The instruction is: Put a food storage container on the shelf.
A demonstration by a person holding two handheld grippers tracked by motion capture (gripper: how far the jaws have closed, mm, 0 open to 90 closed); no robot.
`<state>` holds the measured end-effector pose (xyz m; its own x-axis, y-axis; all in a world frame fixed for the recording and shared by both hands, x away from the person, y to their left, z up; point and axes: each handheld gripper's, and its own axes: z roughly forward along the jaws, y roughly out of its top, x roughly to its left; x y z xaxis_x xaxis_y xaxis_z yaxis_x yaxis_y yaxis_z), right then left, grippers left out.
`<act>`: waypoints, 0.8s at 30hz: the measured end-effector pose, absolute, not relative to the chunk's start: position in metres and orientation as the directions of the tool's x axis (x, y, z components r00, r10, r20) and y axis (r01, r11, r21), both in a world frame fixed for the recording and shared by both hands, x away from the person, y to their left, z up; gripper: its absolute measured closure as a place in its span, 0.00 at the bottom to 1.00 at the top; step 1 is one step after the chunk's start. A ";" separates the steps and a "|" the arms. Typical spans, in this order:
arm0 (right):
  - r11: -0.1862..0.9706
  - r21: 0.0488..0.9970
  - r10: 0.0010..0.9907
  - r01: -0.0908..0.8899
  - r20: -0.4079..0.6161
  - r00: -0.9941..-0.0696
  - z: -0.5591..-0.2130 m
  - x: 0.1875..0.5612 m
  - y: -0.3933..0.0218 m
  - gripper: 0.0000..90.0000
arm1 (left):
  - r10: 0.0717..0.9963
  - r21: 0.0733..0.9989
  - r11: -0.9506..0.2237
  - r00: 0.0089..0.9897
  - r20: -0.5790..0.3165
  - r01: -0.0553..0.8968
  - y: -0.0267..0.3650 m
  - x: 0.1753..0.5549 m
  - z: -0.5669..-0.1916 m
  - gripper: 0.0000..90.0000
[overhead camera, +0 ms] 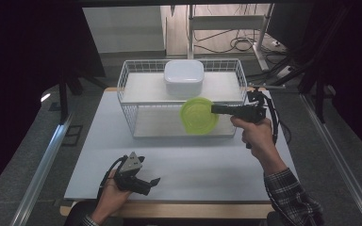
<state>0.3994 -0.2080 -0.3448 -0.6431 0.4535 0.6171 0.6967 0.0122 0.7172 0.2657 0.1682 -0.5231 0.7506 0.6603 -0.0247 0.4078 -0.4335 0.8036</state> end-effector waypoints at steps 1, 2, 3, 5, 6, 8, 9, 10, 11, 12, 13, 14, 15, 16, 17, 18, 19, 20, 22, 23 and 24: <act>0.008 0.720 0.451 0.694 0.617 -0.645 -0.342 0.400 -0.208 0.91 | 0.660 0.803 -0.436 0.751 -0.023 0.407 0.168 0.266 -0.523 0.02; 0.006 0.721 0.450 0.692 0.617 -0.646 -0.339 0.401 -0.207 0.91 | 0.660 0.803 -0.436 0.751 -0.023 0.407 0.168 0.266 -0.523 0.02; 0.003 0.722 0.449 0.692 0.617 -0.646 -0.337 0.402 -0.207 0.91 | 0.660 0.803 -0.436 0.751 -0.023 0.407 0.168 0.266 -0.523 0.02; -0.004 0.726 0.446 0.688 0.617 -0.648 -0.331 0.403 -0.206 0.91 | 0.659 0.802 -0.436 0.752 -0.024 0.408 0.168 0.266 -0.523 0.02; -0.005 0.727 0.446 0.686 0.616 -0.650 -0.328 0.404 -0.206 0.91 | 0.659 0.802 -0.436 0.752 -0.024 0.408 0.168 0.266 -0.523 0.02; -0.008 0.733 0.445 0.680 0.612 -0.654 -0.323 0.406 -0.204 0.91 | 0.659 0.802 -0.436 0.752 -0.024 0.408 0.168 0.266 -0.523 0.02; -0.010 0.737 0.444 0.676 0.609 -0.657 -0.320 0.406 -0.204 0.91 | 0.660 0.804 -0.431 0.751 -0.028 0.409 0.168 0.266 -0.523 0.02; -0.013 0.738 0.446 0.674 0.608 -0.657 -0.317 0.407 -0.203 0.91 | 0.660 0.804 -0.432 0.751 -0.028 0.409 0.168 0.266 -0.523 0.02; -0.016 0.742 0.446 0.670 0.605 -0.659 -0.314 0.407 -0.202 0.91 | 0.659 0.804 -0.432 0.751 -0.028 0.409 0.168 0.266 -0.523 0.02; -0.020 0.743 0.444 0.669 0.606 -0.660 -0.311 0.408 -0.201 0.91 | 0.659 0.804 -0.432 0.751 -0.028 0.409 0.168 0.266 -0.523 0.02; -0.025 0.745 0.444 0.667 0.606 -0.660 -0.309 0.409 -0.199 0.91 | 0.659 0.803 -0.433 0.752 -0.028 0.410 0.168 0.266 -0.523 0.02; -0.026 0.747 0.444 0.664 0.604 -0.662 -0.306 0.410 -0.198 0.91 | 0.659 0.803 -0.432 0.752 -0.029 0.409 0.168 0.266 -0.523 0.02; -0.029 0.749 0.446 0.662 0.603 -0.662 -0.303 0.411 -0.197 0.91 | 0.659 0.803 -0.432 0.752 -0.029 0.410 0.168 0.266 -0.523 0.02; -0.032 0.752 0.447 0.659 0.600 -0.664 -0.301 0.412 -0.196 0.91 | 0.658 0.803 -0.432 0.752 -0.030 0.410 0.169 0.266 -0.523 0.02; -0.032 0.754 0.448 0.656 0.597 -0.665 -0.298 0.413 -0.195 0.91 | 0.658 0.803 -0.432 0.752 -0.030 0.410 0.169 0.266 -0.523 0.02; -0.037 0.757 0.448 0.652 0.596 -0.666 -0.295 0.414 -0.193 0.91 | 0.659 0.803 -0.432 0.752 -0.029 0.410 0.169 0.266 -0.523 0.02; -0.042 0.757 0.449 0.652 0.597 -0.665 -0.293 0.415 -0.192 0.91 | 0.659 0.803 -0.432 0.752 -0.029 0.410 0.169 0.266 -0.523 0.02; -0.042 0.760 0.451 0.649 0.594 -0.666 -0.290 0.417 -0.191 0.91 | 0.659 0.803 -0.431 0.752 -0.031 0.411 0.169 0.265 -0.523 0.02; -0.048 0.764 0.453 0.643 0.590 -0.668 -0.284 0.420 -0.188 0.91 | 0.659 0.802 -0.430 0.752 -0.034 0.413 0.169 0.265 -0.523 0.02; -0.050 0.765 0.455 0.642 0.590 -0.667 -0.282 0.421 -0.186 0.91 | 0.659 0.802 -0.430 0.752 -0.034 0.414 0.169 0.265 -0.523 0.02; -0.050 0.766 0.457 0.641 0.588 -0.667 -0.279 0.423 -0.185 0.91 | 0.659 0.803 -0.430 0.752 -0.035 0.414 0.169 0.265 -0.523 0.02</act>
